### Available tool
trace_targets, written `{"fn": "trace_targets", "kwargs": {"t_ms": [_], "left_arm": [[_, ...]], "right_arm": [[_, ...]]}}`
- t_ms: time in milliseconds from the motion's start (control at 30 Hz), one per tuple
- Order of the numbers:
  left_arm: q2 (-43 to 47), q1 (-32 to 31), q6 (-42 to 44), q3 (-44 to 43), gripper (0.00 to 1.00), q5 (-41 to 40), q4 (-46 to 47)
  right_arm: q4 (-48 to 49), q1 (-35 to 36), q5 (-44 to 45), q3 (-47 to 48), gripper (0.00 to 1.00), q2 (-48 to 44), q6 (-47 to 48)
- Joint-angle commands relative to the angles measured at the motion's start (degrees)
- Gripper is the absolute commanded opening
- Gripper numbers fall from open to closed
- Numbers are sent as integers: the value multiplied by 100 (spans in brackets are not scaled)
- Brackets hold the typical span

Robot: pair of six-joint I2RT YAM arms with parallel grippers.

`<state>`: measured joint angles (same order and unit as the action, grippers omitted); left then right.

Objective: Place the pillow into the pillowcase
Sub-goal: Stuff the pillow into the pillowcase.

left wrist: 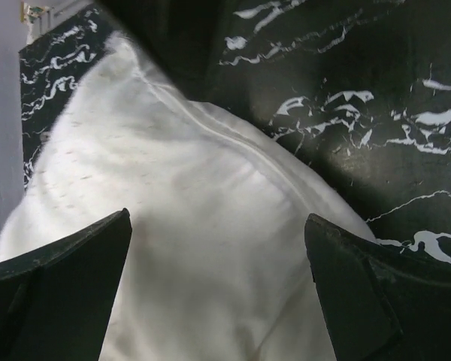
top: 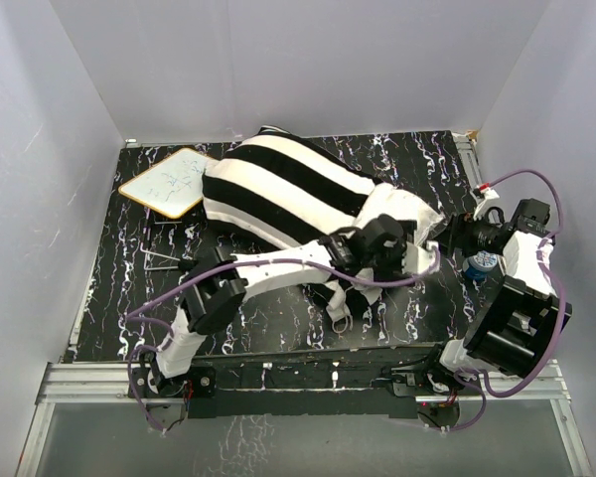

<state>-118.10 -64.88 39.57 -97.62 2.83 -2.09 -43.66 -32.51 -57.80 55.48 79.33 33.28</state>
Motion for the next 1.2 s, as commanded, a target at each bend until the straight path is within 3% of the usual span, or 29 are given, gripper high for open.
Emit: {"fn": "trace_targets", "kwargs": {"t_ms": [0,167,200,233,300,367,633,767,967,1100,1167], "left_arm": [[-485,-251,1073,-125,97,-1054,-197],[-1028,-253,1833,-94,96,-2269,601],[-1109,-234,1864,-106,90,-2569,808],[-1152,-202,1813,-165,73,-2791,927],[-1156,-103,1513,-297,13,-3223,1076],[-1004,15,1190,-356,1,-3261,1012],[-274,804,-929,-657,0,-1978,146],[-33,1177,-1718,-508,0,-1601,167],[115,1544,-2359,-335,0,-1304,244],[163,1741,-2611,-232,0,-1097,279],[190,1802,-2627,-186,0,-1039,288]], "right_arm": [[987,-12,123,-94,80,-220,-912],[957,-10,176,-94,80,-130,-859],[944,-12,187,-95,80,-109,-839],[926,-10,202,-91,80,-103,-816],[896,-10,230,-103,80,-94,-755],[828,-14,194,-100,79,-77,-665],[366,309,-496,-85,79,96,-316],[457,721,-1104,-151,72,342,-452],[2581,1592,-1029,-792,73,295,-2061],[4293,2539,-639,-1299,88,3,-2575],[5403,2938,-486,-1727,100,-309,-2385]]}}
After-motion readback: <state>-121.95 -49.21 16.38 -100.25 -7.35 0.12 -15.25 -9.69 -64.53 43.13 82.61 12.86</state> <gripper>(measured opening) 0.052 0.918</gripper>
